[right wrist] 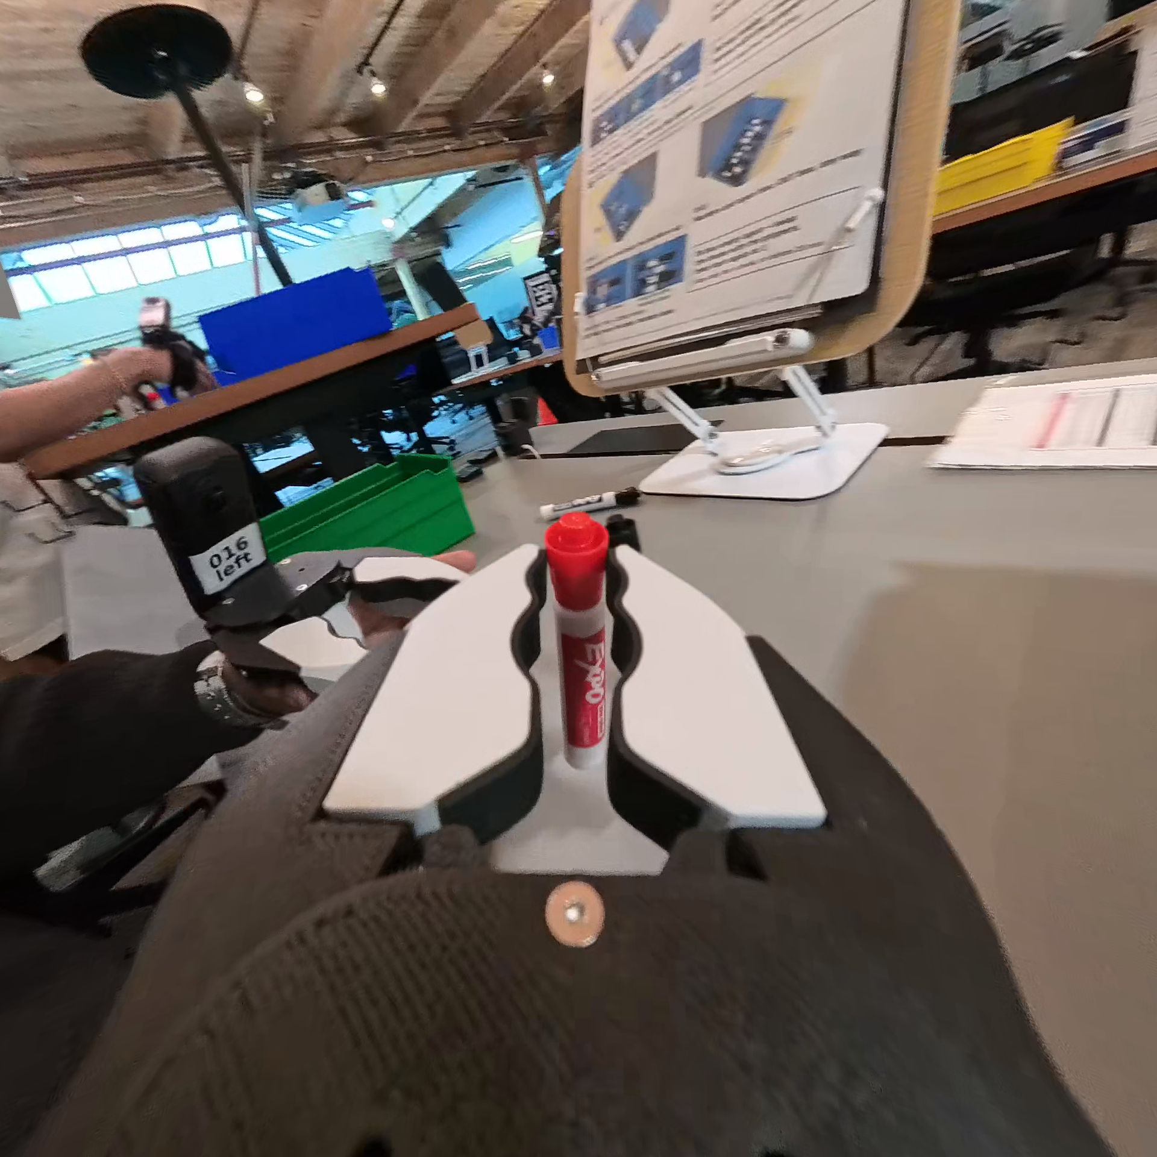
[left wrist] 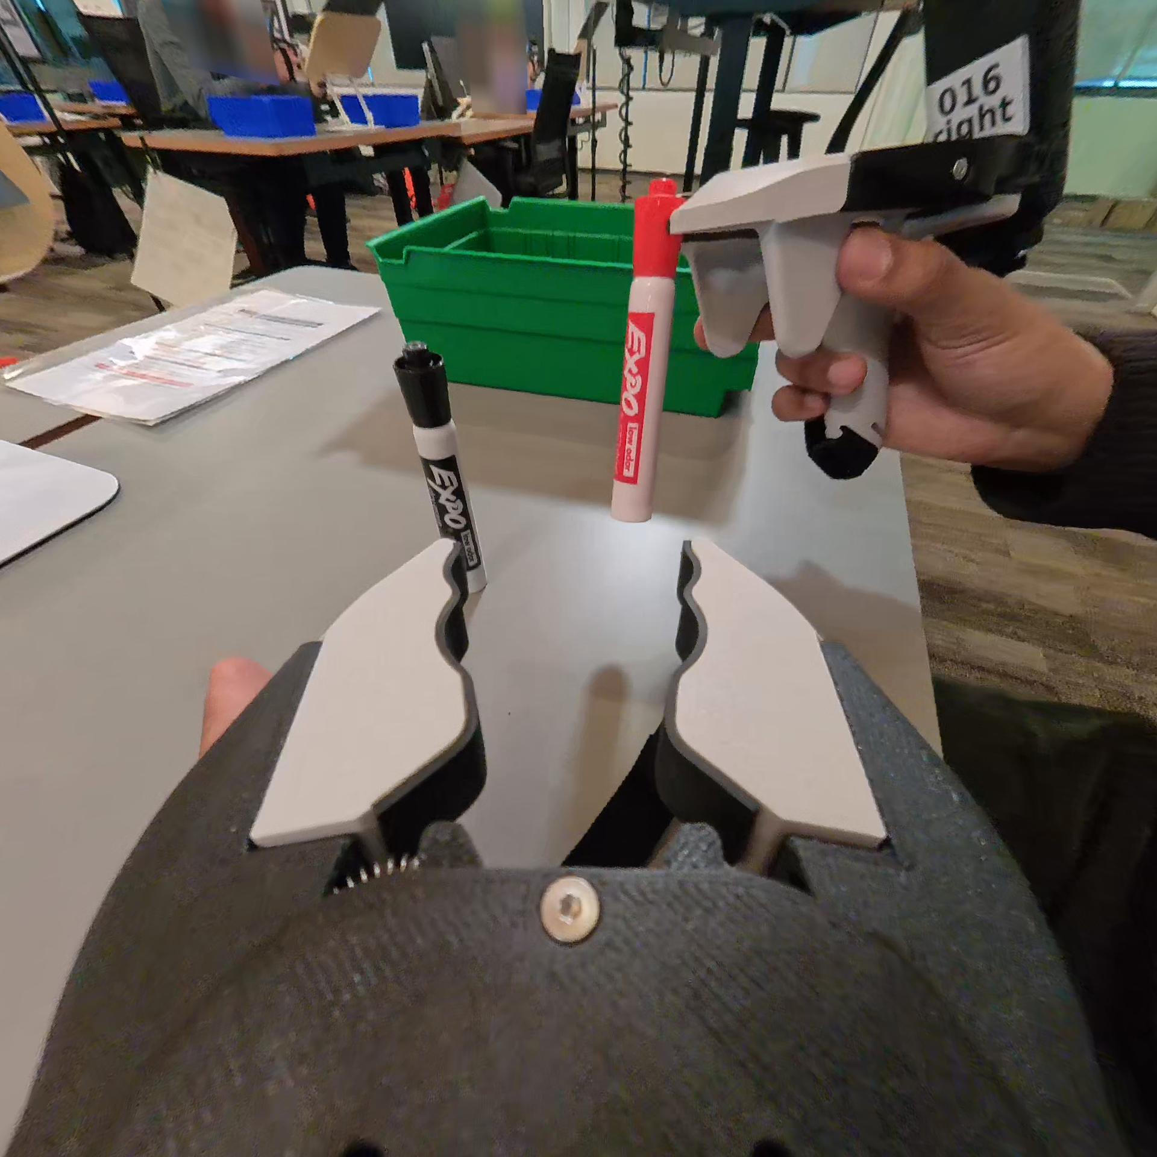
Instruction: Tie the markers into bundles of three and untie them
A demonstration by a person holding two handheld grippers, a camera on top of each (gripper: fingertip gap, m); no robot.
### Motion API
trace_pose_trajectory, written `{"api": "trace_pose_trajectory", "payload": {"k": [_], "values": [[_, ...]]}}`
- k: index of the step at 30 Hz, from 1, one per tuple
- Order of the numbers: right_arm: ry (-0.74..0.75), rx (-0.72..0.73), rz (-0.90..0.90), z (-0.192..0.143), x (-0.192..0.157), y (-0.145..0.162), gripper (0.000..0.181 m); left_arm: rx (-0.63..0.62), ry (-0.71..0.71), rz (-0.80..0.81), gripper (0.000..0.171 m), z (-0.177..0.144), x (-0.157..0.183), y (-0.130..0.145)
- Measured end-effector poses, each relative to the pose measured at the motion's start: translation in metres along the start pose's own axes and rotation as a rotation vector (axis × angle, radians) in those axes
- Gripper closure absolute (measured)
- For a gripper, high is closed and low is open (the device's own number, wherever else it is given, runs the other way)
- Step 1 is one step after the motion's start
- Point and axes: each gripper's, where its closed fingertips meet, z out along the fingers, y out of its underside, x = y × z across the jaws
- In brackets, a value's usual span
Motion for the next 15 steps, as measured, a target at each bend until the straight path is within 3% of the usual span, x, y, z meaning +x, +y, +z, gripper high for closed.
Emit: {"api": "trace_pose_trajectory", "payload": {"k": [7, 15], "values": [[0.101, -0.114, -0.231, 0.013, 0.009, 0.015, 0.163, -0.042, -0.011, 0.028, 0.107, -0.002, 0.0, 0.012], [0.122, -0.177, -0.265, 0.043, 0.029, 0.022, 0.163, -0.012, -0.108, 0.061, 0.115, -0.034, -0.004, 0.012]]}}
